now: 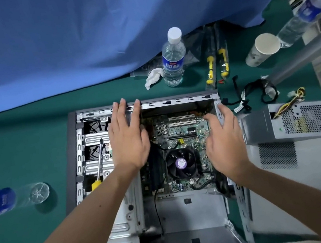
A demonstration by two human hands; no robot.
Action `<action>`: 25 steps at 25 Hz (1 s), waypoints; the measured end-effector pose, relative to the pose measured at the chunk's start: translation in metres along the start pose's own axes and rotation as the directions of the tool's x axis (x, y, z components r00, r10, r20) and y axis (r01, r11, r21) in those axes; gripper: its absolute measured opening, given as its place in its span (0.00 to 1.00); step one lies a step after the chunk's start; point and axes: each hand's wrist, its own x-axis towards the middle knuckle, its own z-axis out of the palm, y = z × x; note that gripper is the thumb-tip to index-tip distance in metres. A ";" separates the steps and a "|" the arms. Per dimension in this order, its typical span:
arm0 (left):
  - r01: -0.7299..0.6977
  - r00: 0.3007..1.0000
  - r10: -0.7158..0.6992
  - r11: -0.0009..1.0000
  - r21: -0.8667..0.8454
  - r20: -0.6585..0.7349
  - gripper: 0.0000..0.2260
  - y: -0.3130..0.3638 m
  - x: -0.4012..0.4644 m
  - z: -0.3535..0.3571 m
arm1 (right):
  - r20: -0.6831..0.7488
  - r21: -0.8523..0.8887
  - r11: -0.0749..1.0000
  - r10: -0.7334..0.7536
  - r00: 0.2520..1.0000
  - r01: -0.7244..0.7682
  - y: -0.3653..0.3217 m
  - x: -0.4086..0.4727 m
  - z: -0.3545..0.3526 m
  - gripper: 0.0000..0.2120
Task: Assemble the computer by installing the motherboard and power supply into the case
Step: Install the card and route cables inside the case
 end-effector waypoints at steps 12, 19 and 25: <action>0.039 0.999 -0.040 0.998 -0.050 -0.020 0.27 0.000 0.001 0.004 | -0.073 0.072 0.966 -0.242 0.968 0.247 0.004 0.011 -0.011 0.14; 0.038 0.999 -0.040 0.997 -0.068 -0.026 0.28 -0.001 0.001 0.003 | 0.826 -0.137 0.725 -0.293 0.482 0.675 -0.033 0.085 -0.006 0.05; 0.041 0.999 -0.043 0.996 -0.085 -0.027 0.28 0.000 -0.001 0.005 | 0.948 -0.169 0.727 -0.065 0.313 0.665 -0.031 0.091 0.029 0.07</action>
